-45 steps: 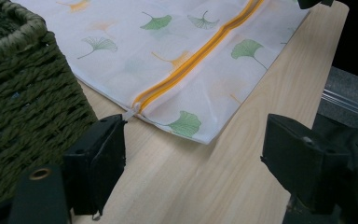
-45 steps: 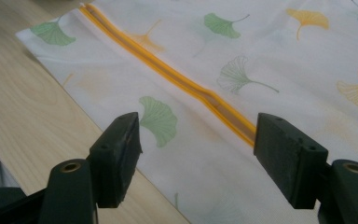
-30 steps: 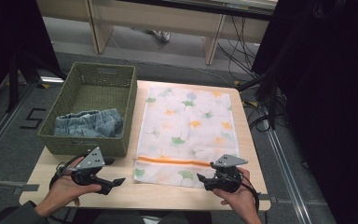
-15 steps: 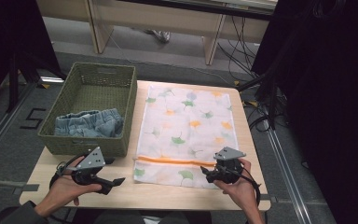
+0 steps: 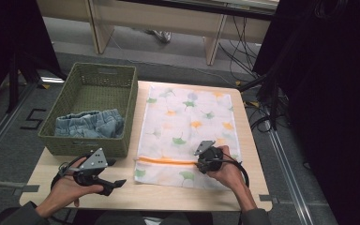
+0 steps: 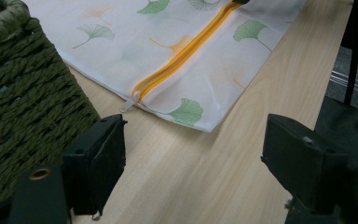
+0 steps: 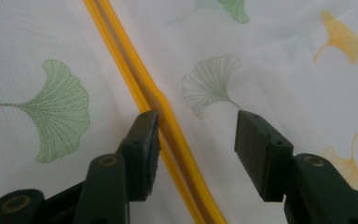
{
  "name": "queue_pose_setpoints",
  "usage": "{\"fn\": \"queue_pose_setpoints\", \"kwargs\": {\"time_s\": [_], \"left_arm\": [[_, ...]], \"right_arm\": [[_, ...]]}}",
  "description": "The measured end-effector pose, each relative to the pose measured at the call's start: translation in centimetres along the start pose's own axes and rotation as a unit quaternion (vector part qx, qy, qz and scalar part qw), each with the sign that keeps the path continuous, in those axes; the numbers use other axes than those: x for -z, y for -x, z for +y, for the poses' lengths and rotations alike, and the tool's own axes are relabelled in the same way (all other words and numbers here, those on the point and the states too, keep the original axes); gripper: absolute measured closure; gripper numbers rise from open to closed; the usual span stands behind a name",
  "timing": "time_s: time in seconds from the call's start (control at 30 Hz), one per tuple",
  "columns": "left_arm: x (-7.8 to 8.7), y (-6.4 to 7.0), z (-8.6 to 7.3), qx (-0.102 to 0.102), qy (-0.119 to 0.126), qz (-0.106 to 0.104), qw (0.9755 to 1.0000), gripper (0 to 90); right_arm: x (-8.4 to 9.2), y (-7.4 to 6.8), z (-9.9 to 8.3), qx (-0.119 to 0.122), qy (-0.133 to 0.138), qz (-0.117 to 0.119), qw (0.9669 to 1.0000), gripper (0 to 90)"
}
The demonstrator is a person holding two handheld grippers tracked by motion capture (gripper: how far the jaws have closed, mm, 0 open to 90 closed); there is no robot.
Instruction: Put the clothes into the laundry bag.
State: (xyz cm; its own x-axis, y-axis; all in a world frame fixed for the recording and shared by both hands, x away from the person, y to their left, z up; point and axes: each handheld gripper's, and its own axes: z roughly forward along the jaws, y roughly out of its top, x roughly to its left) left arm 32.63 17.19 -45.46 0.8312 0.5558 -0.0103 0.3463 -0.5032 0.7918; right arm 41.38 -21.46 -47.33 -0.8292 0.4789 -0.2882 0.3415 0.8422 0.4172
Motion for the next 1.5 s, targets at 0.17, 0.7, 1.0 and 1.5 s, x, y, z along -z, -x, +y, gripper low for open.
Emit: {"fn": "queue_pose_setpoints", "kwargs": {"time_s": [0.17,0.7,1.0,1.5], "left_arm": [[0.0,0.0,0.0,-0.002,-0.004,0.004,1.0000,20.6],[-0.2,0.1,0.0,0.001,0.001,-0.003,1.0000,20.7],[-0.2,0.1,0.0,0.004,0.001,-0.001,1.0000,21.3],[0.2,-0.5,0.3,0.015,0.017,0.000,0.9997,21.2]], "right_arm": [[-1.3,-0.1,1.0,0.027,-0.027,-0.002,0.9993,50.2],[-2.3,0.6,2.7,0.056,-0.003,-0.014,0.9983,67.9],[-2.2,1.5,3.4,-0.002,0.011,-0.005,0.9999,85.0],[2.0,5.5,6.0,-0.063,0.100,-0.024,0.9928,86.0]]}}
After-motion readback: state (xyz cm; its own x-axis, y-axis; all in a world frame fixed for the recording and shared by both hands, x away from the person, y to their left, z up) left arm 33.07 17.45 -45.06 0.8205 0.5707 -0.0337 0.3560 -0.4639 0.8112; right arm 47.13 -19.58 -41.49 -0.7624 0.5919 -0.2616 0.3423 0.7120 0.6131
